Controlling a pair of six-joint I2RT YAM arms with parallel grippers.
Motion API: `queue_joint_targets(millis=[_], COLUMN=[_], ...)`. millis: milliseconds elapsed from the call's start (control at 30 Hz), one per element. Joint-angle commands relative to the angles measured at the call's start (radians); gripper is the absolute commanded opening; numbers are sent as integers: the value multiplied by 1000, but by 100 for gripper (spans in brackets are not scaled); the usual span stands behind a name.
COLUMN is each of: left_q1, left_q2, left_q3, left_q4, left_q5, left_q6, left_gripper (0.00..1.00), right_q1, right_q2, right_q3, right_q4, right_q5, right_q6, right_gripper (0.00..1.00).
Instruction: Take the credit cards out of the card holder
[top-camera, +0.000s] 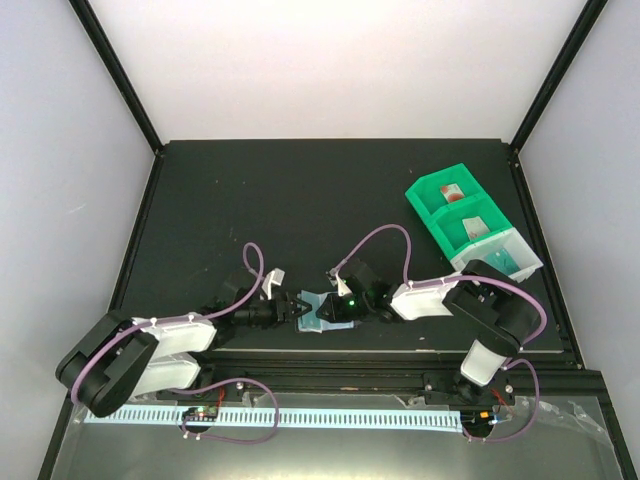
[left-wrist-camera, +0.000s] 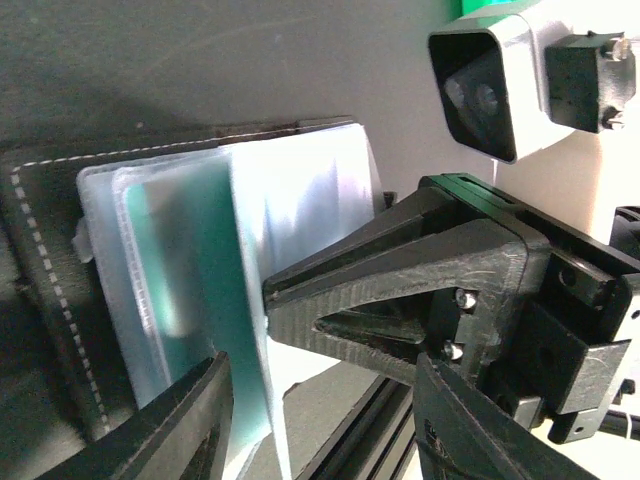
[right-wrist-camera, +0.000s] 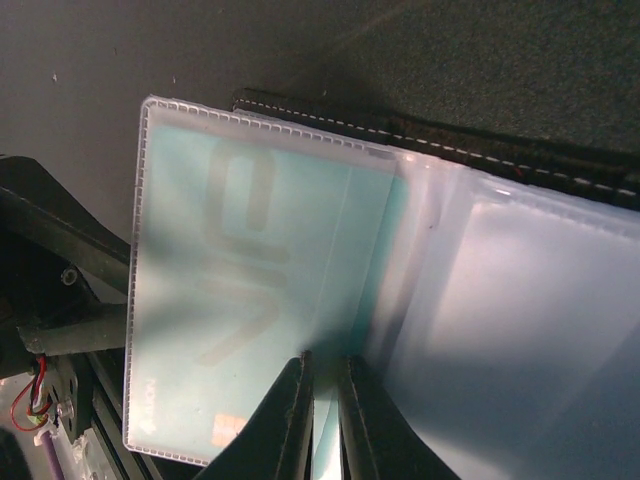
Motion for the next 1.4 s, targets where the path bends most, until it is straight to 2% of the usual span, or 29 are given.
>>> queue_joint_targets(millis=[0,333,700,1000,1233,1367], left_q1=[-15,-56,-82,-90,-117,-136], left_q2=[13,11,10,26,107,138], left_q3=[36,55,84,103,139,150], left_q4=[80,88,61,53,95,120], left_q5=[35,28,17,12,22,21], left_q6=[-22,-55,-52,-47,-50,-62], left_gripper=[50,49,49,49,50,50], right_q1=[13,13,10,10,9,6], right_q2=[65,84,-50,-152,-209,-250], right_q3=[-34,-44,-86,-90,-101,-98], right_q4=[-46,55,61,-33,-66,-141], right_q5=[76,20,105,179,210,277], right_q6=[-10,25,22,-7,-15,-35], right_gripper=[12,17,25,25,23,23])
